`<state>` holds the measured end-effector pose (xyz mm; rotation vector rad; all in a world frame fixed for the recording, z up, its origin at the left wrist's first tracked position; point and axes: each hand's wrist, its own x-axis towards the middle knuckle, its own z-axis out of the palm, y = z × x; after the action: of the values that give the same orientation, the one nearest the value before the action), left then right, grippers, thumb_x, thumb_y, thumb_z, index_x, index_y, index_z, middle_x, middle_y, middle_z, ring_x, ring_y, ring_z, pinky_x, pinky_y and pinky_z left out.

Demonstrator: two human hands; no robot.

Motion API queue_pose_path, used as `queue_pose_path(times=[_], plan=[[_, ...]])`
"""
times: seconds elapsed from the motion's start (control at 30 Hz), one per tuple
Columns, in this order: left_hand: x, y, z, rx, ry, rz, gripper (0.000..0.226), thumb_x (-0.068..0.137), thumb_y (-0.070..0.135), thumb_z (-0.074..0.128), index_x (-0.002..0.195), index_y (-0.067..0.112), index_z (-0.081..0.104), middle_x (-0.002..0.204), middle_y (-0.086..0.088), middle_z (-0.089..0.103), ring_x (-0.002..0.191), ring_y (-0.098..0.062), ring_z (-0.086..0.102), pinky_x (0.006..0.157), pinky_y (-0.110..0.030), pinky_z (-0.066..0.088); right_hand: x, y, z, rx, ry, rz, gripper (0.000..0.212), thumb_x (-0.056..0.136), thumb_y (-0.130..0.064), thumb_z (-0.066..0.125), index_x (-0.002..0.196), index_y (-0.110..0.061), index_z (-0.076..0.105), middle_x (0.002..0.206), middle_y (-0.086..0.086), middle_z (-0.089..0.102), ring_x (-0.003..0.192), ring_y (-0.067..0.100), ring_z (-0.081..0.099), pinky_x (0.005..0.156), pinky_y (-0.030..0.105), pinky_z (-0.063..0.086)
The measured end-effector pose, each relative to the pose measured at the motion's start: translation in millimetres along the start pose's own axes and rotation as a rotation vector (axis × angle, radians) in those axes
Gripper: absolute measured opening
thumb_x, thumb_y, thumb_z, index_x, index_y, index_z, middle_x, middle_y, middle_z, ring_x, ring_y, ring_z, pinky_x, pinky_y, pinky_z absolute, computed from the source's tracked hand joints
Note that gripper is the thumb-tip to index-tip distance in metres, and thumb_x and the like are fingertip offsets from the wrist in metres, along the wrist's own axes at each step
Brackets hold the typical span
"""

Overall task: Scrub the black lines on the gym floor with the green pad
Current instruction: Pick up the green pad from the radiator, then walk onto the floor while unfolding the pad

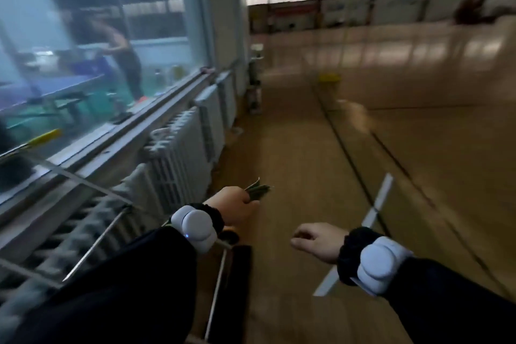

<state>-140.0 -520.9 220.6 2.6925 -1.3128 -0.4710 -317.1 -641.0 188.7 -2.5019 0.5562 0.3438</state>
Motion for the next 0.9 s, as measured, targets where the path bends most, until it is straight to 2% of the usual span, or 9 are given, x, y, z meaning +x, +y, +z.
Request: queue_pose_path(times=[0.1, 0.23, 0.3, 0.37, 0.43, 0.53, 0.7, 0.8, 0.9], plan=[[25, 107, 10, -0.039, -0.05, 0.154, 0.044, 0.096, 0.045, 0.042, 0.092, 0.01, 0.067, 0.086, -0.006, 0.064, 0.076, -0.02, 0.06, 0.073, -0.031, 0.05, -60, 79, -33, 0.074, 0.083, 0.161, 0.044, 0.099, -0.046, 0.04, 0.131, -0.018, 0.051, 0.131, 0.001, 0.055, 0.119, 0.021, 0.052, 0.097, 0.029, 0.041], [31, 290, 39, 0.025, -0.103, 0.417, 0.045, 0.097, 0.044, 0.041, 0.097, 0.007, 0.067, 0.085, -0.007, 0.061, 0.076, -0.021, 0.057, 0.076, -0.033, 0.051, -173, 210, -63, 0.177, 0.243, 0.343, 0.025, 0.099, -0.043, 0.041, 0.097, -0.023, 0.055, 0.089, -0.01, 0.054, 0.096, 0.023, 0.054, 0.075, 0.026, 0.04], [26, 342, 49, 0.042, -0.129, 0.501, 0.046, 0.098, 0.044, 0.04, 0.099, 0.005, 0.066, 0.085, -0.007, 0.061, 0.076, -0.021, 0.057, 0.074, -0.033, 0.049, -206, 247, -71, 0.222, 0.287, 0.42, 0.036, 0.1, -0.041, 0.04, 0.107, -0.012, 0.06, 0.103, 0.004, 0.062, 0.101, 0.029, 0.057, 0.083, 0.031, 0.043], [18, 431, 78, 0.071, -0.165, 0.61, 0.048, 0.098, 0.045, 0.04, 0.098, 0.004, 0.065, 0.084, -0.009, 0.061, 0.074, -0.022, 0.056, 0.069, -0.032, 0.045, -273, 301, -69, 0.262, 0.354, 0.496, 0.036, 0.1, -0.041, 0.04, 0.106, -0.013, 0.063, 0.107, 0.008, 0.062, 0.093, 0.026, 0.059, 0.095, 0.041, 0.045], [14, 468, 91, 0.08, -0.183, 0.69, 0.049, 0.098, 0.046, 0.04, 0.095, 0.004, 0.065, 0.084, -0.012, 0.061, 0.073, -0.023, 0.055, 0.067, -0.03, 0.042, -302, 326, -70, 0.308, 0.379, 0.549, 0.032, 0.101, -0.04, 0.04, 0.11, -0.018, 0.061, 0.11, 0.003, 0.059, 0.09, 0.019, 0.054, 0.092, 0.034, 0.044], [-3, 550, 122, 0.094, -0.24, 0.815, 0.041, 0.099, 0.04, 0.039, 0.097, 0.007, 0.064, 0.093, -0.015, 0.065, 0.079, -0.025, 0.059, 0.071, -0.03, 0.044, -366, 377, -67, 0.367, 0.46, 0.665, 0.04, 0.101, -0.04, 0.04, 0.125, -0.012, 0.055, 0.121, 0.005, 0.057, 0.108, 0.026, 0.056, 0.09, 0.031, 0.041], [-26, 651, 164, 0.209, -0.331, 1.029, 0.035, 0.1, 0.023, 0.039, 0.128, 0.01, 0.056, 0.118, -0.015, 0.062, 0.099, -0.028, 0.06, 0.085, -0.035, 0.05, -433, 444, -52, 0.533, 0.58, 0.801, 0.042, 0.099, -0.042, 0.042, 0.126, -0.013, 0.055, 0.12, 0.007, 0.06, 0.108, 0.027, 0.058, 0.093, 0.035, 0.044], [-27, 694, 189, 0.284, -0.35, 1.135, 0.037, 0.101, 0.014, 0.038, 0.136, 0.009, 0.05, 0.125, -0.017, 0.057, 0.092, -0.027, 0.056, 0.072, -0.026, 0.04, -450, 473, -40, 0.624, 0.61, 0.865, 0.04, 0.099, -0.042, 0.043, 0.122, -0.012, 0.056, 0.11, 0.004, 0.059, 0.108, 0.027, 0.059, 0.091, 0.034, 0.043], [-12, 733, 216, 0.276, -0.435, 1.183, 0.04, 0.099, 0.011, 0.04, 0.139, 0.01, 0.045, 0.134, -0.016, 0.051, 0.112, -0.029, 0.055, 0.079, -0.024, 0.038, -453, 505, -31, 0.697, 0.598, 0.953, 0.043, 0.099, -0.043, 0.042, 0.127, -0.012, 0.054, 0.118, 0.007, 0.06, 0.109, 0.026, 0.057, 0.085, 0.029, 0.042]])
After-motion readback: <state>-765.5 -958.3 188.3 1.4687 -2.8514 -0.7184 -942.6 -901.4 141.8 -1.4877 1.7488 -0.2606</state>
